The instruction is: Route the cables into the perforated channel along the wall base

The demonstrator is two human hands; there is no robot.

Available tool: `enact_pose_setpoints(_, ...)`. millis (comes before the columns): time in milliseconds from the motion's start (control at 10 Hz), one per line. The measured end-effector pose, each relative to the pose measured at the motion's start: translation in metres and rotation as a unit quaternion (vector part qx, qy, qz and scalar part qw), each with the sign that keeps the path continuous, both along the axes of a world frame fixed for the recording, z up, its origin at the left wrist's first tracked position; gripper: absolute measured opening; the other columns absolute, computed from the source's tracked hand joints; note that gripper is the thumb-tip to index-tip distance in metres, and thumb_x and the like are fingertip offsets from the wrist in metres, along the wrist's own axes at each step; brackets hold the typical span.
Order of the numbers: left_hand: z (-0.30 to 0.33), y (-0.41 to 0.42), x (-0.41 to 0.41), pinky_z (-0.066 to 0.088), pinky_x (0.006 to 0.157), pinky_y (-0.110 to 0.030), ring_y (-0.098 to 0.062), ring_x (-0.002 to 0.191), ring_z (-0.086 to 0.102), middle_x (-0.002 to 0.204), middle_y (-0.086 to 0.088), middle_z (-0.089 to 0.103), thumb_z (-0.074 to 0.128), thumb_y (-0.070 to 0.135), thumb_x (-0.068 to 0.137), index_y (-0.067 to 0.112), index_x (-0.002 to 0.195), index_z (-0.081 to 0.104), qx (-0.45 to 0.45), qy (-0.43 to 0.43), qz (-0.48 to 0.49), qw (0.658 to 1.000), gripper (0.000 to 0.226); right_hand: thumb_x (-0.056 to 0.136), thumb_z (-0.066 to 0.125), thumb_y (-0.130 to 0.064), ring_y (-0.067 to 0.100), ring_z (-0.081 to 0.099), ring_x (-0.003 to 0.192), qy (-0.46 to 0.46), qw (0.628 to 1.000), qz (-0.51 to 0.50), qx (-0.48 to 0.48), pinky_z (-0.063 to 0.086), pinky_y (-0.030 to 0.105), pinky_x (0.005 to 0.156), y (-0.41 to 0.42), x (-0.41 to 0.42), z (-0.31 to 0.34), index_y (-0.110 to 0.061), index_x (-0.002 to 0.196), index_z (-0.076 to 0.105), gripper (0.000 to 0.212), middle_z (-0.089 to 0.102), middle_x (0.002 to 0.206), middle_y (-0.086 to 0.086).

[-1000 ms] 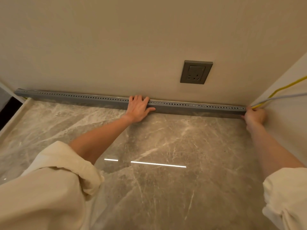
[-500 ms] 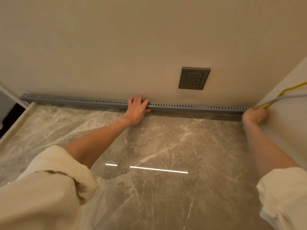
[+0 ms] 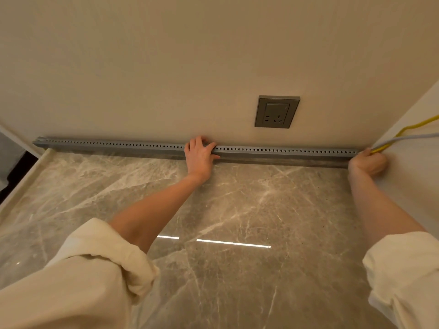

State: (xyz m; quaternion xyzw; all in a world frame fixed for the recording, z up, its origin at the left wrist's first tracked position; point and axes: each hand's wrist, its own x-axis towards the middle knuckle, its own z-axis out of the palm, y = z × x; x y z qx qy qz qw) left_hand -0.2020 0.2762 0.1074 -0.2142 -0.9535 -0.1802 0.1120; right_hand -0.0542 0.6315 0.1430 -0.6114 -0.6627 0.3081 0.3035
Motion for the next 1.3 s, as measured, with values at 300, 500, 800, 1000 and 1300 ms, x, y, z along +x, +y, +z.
enact_pose_setpoints(300,0.004,0.017,0.002,0.043,0.084,-0.038,-0.028,0.100,0.050,0.105,-0.011,0.059,0.069,0.015,0.078,0.006,0.104,0.063,0.075,-0.047,0.061,0.994,0.028,0.098,0.044,-0.022,0.036,0.053,0.119,-0.004,0.999,-0.025,-0.027,0.043,0.042,0.094,-0.002,-0.006,0.003,0.007,0.120,0.055,0.038,0.058,0.127,0.025)
enact_pose_setpoints(500,0.000,0.015,-0.001,0.044,0.081,-0.036,-0.027,0.095,0.050,0.100,-0.012,0.058,0.071,0.008,0.076,0.004,0.094,0.059,0.100,-0.049,0.040,0.993,0.022,0.098,0.043,-0.024,0.035,0.055,0.118,0.013,0.998,-0.043,-0.047,0.045,0.042,0.092,-0.007,-0.009,0.000,0.004,0.119,0.056,0.037,0.059,0.127,0.022)
enact_pose_setpoints(800,-0.005,0.001,0.003,0.042,0.092,-0.039,-0.030,0.105,0.046,0.109,-0.017,0.053,0.067,0.019,0.083,0.003,0.114,0.056,0.082,-0.049,-0.032,0.995,0.036,0.094,0.042,-0.022,0.036,0.041,0.127,0.043,0.995,-0.022,-0.090,0.034,0.039,0.104,-0.040,-0.025,-0.014,0.007,0.133,0.030,0.050,0.038,0.139,0.026)
enact_pose_setpoints(1000,0.002,-0.016,0.005,0.041,0.094,-0.038,-0.030,0.106,0.048,0.113,-0.017,0.053,0.060,0.019,0.089,0.002,0.121,0.050,0.079,-0.032,-0.051,0.995,0.037,0.095,0.044,-0.021,0.035,0.041,0.130,0.044,0.991,0.002,-0.125,0.036,0.040,0.104,-0.053,-0.024,-0.016,0.009,0.134,0.030,0.051,0.041,0.140,0.025)
enact_pose_setpoints(1300,0.022,-0.049,-0.006,0.044,0.092,-0.042,-0.030,0.104,0.056,0.111,-0.016,0.060,0.050,0.019,0.094,0.003,0.120,0.052,0.127,-0.038,-0.033,0.991,0.031,0.092,0.047,-0.017,0.034,0.055,0.109,0.064,0.972,0.114,-0.195,0.045,0.038,0.083,-0.092,-0.021,-0.015,0.007,0.129,0.042,0.044,0.051,0.132,0.023)
